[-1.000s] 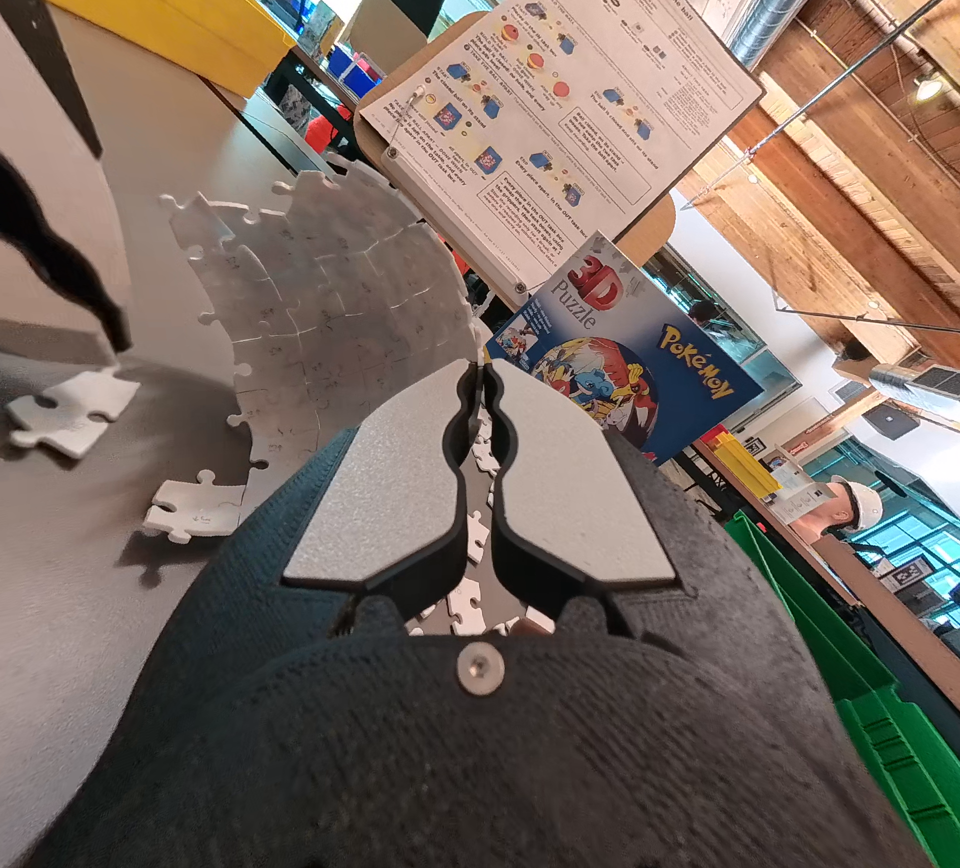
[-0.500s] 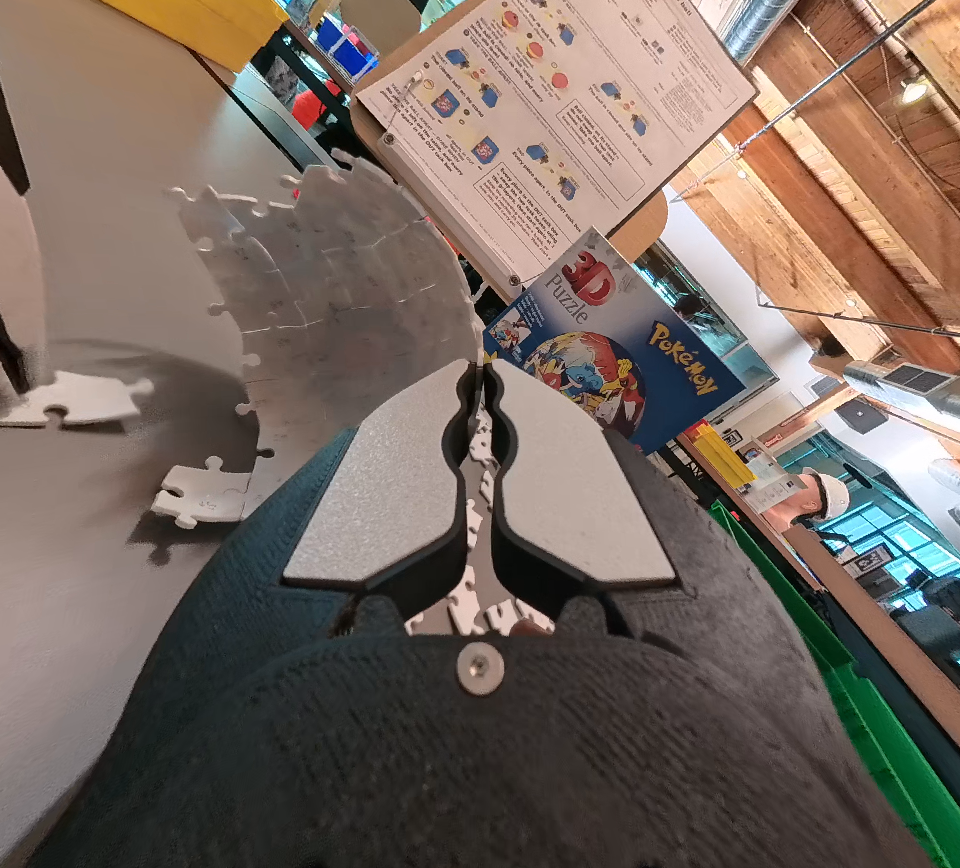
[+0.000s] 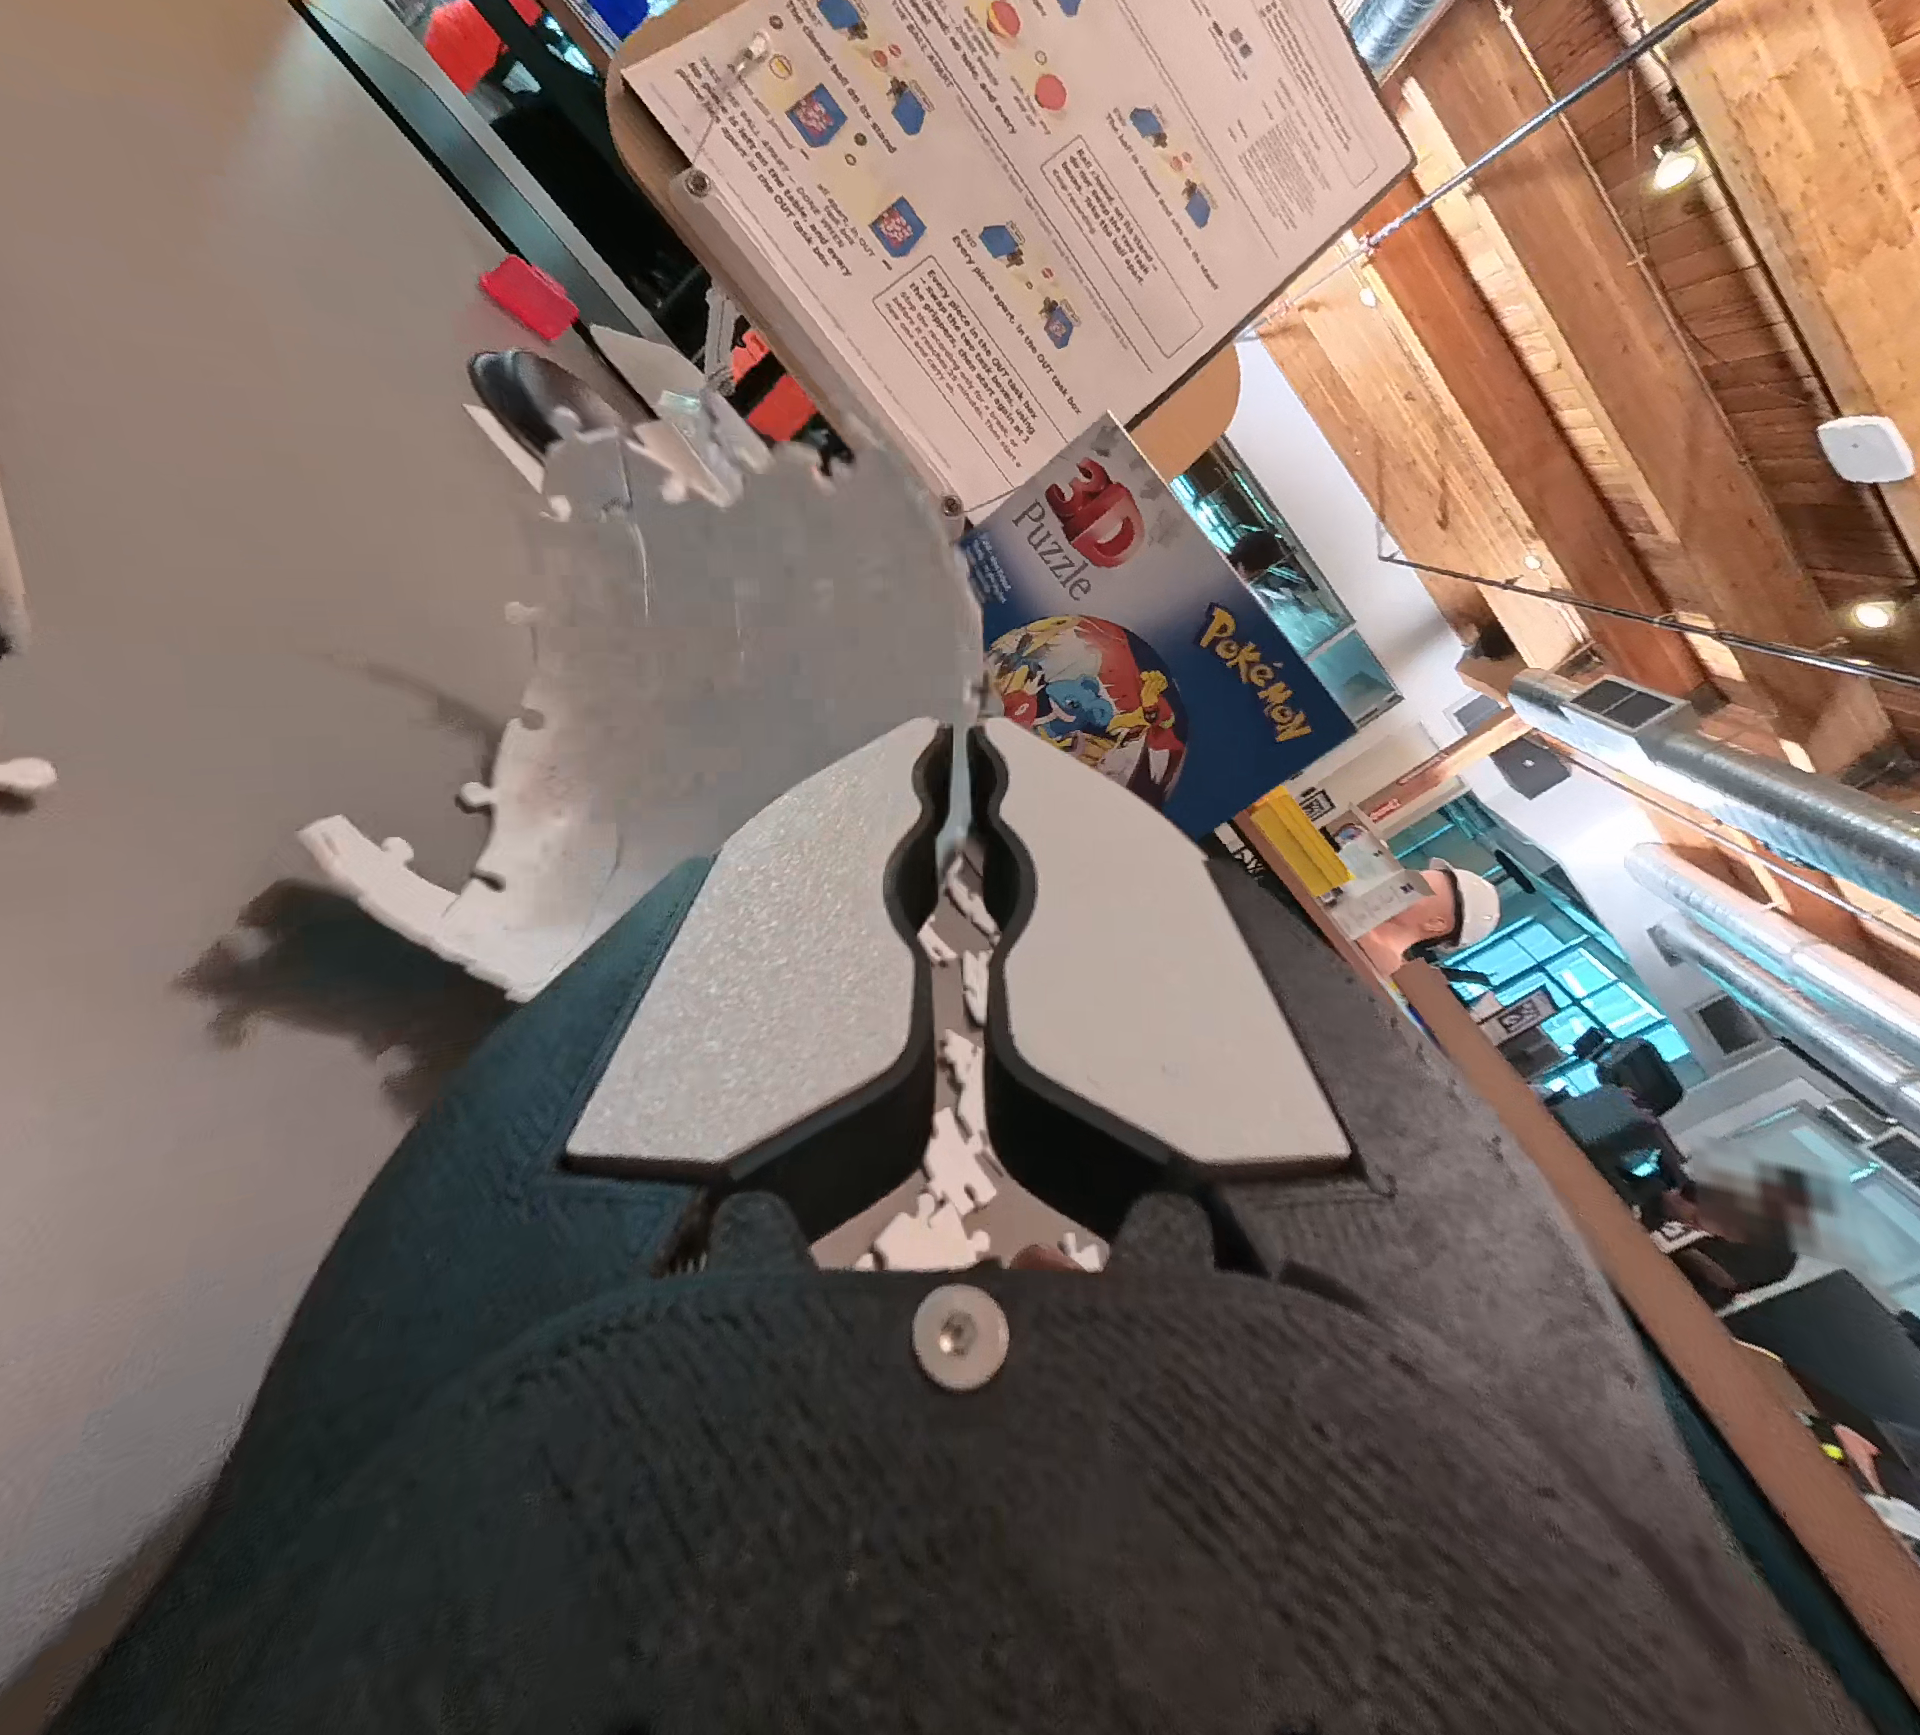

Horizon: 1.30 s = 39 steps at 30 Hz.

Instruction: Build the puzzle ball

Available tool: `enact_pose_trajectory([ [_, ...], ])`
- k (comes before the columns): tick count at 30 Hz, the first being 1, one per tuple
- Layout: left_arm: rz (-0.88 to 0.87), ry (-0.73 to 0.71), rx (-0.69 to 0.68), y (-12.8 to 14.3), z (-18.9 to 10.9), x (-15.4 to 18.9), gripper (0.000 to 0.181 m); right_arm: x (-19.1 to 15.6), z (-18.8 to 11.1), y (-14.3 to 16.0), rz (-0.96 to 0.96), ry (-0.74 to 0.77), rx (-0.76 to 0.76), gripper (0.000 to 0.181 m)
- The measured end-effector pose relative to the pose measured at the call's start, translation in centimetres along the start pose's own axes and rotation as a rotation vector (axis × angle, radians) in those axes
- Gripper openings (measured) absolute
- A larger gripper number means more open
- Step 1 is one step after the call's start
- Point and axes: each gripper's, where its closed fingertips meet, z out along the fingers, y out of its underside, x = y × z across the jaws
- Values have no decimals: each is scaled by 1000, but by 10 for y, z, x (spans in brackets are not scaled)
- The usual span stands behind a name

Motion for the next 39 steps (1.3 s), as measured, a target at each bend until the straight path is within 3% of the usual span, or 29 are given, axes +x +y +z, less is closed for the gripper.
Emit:
enact_pose_trajectory([
  [12,55,-95,81,-14,-12,-27,26,9,3,4,-31,-74,25,8],
  [18,1,-77,104,-23,7,-53,29,6,18,37,-24,-185,-48,21],
  [28,64,-57,80,-30,28,-68,33,-17,22,43,25,-463,7,27],
  [33,-10,-22,104,-31,30,-79,34,-7,28,45,38,-482,-3,31],
  [39,-34,-1,131,-38,39,-88,35,-22,35,45,46,-594,-11,37],
])
